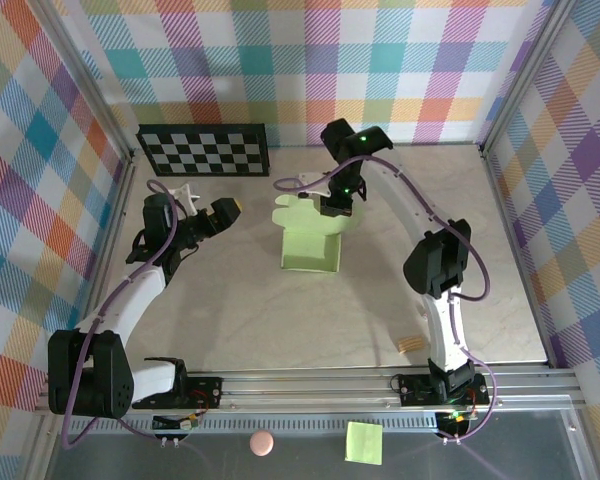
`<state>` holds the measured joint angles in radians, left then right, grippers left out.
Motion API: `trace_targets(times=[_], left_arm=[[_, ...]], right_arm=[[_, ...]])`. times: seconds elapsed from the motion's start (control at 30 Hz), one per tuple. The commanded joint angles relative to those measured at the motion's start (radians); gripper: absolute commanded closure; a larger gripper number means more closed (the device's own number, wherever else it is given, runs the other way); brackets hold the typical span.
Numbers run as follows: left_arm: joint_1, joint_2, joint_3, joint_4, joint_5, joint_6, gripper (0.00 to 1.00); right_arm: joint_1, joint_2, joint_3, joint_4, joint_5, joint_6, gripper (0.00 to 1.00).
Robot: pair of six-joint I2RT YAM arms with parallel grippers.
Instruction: Fold the paper box
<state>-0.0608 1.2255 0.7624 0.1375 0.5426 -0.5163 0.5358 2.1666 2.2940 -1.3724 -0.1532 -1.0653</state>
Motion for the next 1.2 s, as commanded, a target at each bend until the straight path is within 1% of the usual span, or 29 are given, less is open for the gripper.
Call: trace_targets(times=[0.0,0.13,0.2,0.23,0.33,0.43,0.5,0.6,0.67,0.73,0.77,0.93,1.0,1.1,1.17], left_arm=[[0.012,-0.005,-0.007,0.074,0.055,0.020,0.17],[0.005,0.016,0.003,0.084,0.073,0.040,0.24],[-0.003,0.028,0.015,0.079,0.086,0.062,0.26],[-0.010,0.033,0.022,0.068,0.085,0.079,0.26],[-0.039,0.047,0.037,0.065,0.085,0.127,0.26],[-0.075,0.060,0.067,0.017,0.082,0.202,0.26],[-0.099,0.068,0.080,-0.002,0.073,0.251,0.27],[-0.122,0.083,0.104,-0.025,0.084,0.313,0.32],[-0.132,0.098,0.107,-0.011,0.092,0.342,0.33],[-0.137,0.115,0.115,-0.005,0.096,0.363,0.33],[-0.140,0.127,0.122,-0.009,0.094,0.378,0.35],[-0.154,0.166,0.113,0.039,0.072,0.420,0.36],[-0.154,0.181,0.115,0.053,0.061,0.417,0.36],[-0.154,0.202,0.105,0.094,0.047,0.416,0.36],[-0.154,0.208,0.108,0.108,0.045,0.417,0.36]], right_arm=[[0.021,0.048,0.040,-0.039,0.026,-0.075,0.96],[0.023,0.074,0.037,0.024,0.006,-0.065,0.88],[0.023,0.081,0.038,0.040,-0.013,-0.055,0.81],[0.023,0.083,0.036,0.051,-0.021,-0.044,0.77],[0.017,0.067,0.032,0.067,-0.054,-0.014,0.72],[-0.003,0.018,0.006,0.103,-0.115,0.033,0.65],[-0.021,-0.041,-0.047,0.156,-0.159,0.082,0.60],[-0.056,-0.156,-0.193,0.289,-0.228,0.170,0.55],[-0.088,-0.233,-0.308,0.395,-0.289,0.243,0.52],[-0.124,-0.295,-0.411,0.499,-0.351,0.320,0.44],[-0.142,-0.323,-0.463,0.552,-0.374,0.360,0.42],[-0.221,-0.404,-0.633,0.726,-0.470,0.530,0.40],[-0.234,-0.408,-0.664,0.795,-0.510,0.584,0.40],[-0.245,-0.375,-0.631,0.857,-0.526,0.602,0.39],[-0.256,-0.333,-0.564,0.851,-0.508,0.640,0.40]])
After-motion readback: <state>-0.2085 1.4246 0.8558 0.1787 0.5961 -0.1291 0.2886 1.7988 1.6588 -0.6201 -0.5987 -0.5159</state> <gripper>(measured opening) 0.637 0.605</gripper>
